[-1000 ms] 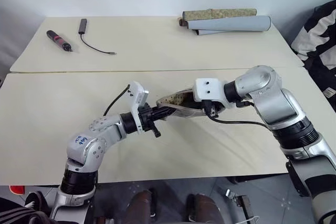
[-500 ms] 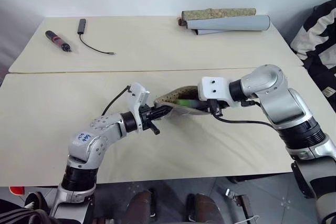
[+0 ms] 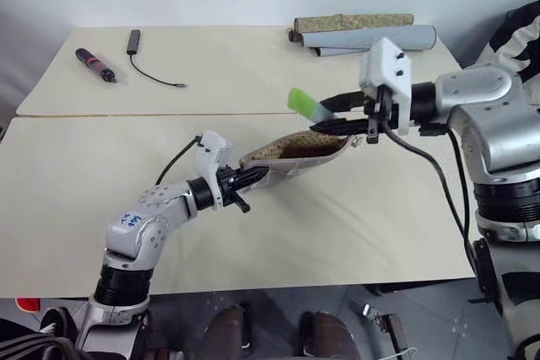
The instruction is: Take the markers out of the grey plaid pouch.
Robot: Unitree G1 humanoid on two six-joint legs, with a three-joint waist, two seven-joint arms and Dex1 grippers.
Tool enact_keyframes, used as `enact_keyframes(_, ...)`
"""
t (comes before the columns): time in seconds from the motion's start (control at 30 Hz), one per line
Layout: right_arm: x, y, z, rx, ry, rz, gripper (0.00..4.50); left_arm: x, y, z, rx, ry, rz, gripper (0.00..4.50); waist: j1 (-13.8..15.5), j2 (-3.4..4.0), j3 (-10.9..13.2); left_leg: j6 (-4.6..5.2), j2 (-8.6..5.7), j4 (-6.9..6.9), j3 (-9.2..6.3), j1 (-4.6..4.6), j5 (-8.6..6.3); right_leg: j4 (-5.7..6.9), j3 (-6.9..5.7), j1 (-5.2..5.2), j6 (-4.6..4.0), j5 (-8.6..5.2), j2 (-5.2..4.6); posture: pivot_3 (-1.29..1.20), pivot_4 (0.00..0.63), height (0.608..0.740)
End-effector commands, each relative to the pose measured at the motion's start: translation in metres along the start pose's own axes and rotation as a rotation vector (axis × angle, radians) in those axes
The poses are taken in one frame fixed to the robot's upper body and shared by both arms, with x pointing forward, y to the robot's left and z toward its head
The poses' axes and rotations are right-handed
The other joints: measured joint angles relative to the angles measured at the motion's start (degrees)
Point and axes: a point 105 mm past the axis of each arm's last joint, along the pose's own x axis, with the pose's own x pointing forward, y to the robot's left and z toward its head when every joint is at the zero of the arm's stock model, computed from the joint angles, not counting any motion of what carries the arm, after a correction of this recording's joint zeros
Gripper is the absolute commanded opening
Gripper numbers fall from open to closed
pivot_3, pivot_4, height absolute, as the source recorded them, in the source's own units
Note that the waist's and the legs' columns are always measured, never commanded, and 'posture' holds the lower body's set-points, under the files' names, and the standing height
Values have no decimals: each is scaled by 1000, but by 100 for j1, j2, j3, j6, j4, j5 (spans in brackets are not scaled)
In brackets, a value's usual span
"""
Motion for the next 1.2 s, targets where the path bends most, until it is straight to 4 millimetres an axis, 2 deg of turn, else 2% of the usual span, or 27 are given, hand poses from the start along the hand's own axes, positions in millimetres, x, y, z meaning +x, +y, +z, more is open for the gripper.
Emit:
enact_keyframes(0.03,-36,-18,-40,6,172,-125,1099,-13,9,7,2,-41,31,0,49,0,0,1,0,0,1,0,-2,-8,0,0,0,0,-1,0,150,740)
enact_keyframes(0.13,-55,-18,-81,63,309,-162,1099,-14,7,7,-10,-49,20,0,53,0,0,-1,1,-2,7,1,-5,-31,2,0,0,0,0,0,150,740)
enact_keyframes(0.2,-64,-9,-110,84,435,-154,1099,-14,5,7,-17,-58,6,0,59,0,0,-1,2,-3,8,1,-4,-29,2,-1,0,0,0,0,150,740)
enact_keyframes(0.27,-74,9,-143,29,625,-80,1099,-14,4,7,-28,-61,-2,0,73,3,1,0,2,-5,10,1,-4,-27,2,0,0,0,1,0,150,740)
enact_keyframes(0.3,-72,16,-152,52,641,-58,1099,-14,4,7,-29,-63,-2,0,81,2,1,0,2,-6,12,0,-4,-27,3,-1,1,0,0,0,150,740)
enact_keyframes(0.43,-50,35,-167,164,548,-36,1099,-12,5,7,-28,-65,-2,0,38,3,2,-2,7,-4,17,7,-2,-30,5,2,1,0,2,0,150,740)
enact_keyframes(0.6,-44,41,-175,249,517,-44,1099,-12,5,8,-24,-69,-2,0,55,3,2,-3,8,0,9,7,1,-29,1,7,-1,1,3,0,150,740)
enact_keyframes(0.7,-43,36,-172,255,496,-68,2106,-12,3,8,-26,-68,-5,0,62,4,2,-3,7,0,6,8,0,-32,-1,12,-1,1,3,0,150,740)
enact_keyframes(0.8,-45,32,-160,254,475,-63,3112,-11,2,7,-31,-72,-8,0,69,4,2,-4,8,0,5,8,-1,-32,-1,11,-1,1,3,0,150,740)
enact_keyframes(0.83,-46,29,-152,258,455,-61,3112,-11,1,7,-34,-73,-11,0,76,4,2,-4,8,0,4,7,-1,-33,-2,11,-1,1,4,0,150,740)
enact_keyframes(0.93,-40,10,-105,234,276,-93,3112,-11,0,7,-42,-72,-18,0,73,14,8,-3,7,0,7,5,-1,-33,0,8,-1,1,2,0,150,740)
enact_keyframes(1.1,-22,4,-10,149,-42,-13,3112,-9,-5,9,-90,-54,-52,0,85,17,10,-5,11,-1,2,5,-1,-31,-1,5,-1,2,6,0,150,740)
enact_keyframes(1.13,-18,5,4,134,-89,1,3112,-8,-7,8,-96,-42,-62,0,89,16,10,-5,11,-1,1,5,-2,-31,-1,6,-1,2,6,0,150,740)
enact_keyframes(1.2,-11,9,18,115,-131,33,3112,-6,-10,9,-80,-32,-72,0,107,15,9,-5,10,-1,-2,4,-3,-29,-2,9,-1,2,6,0,150,740)
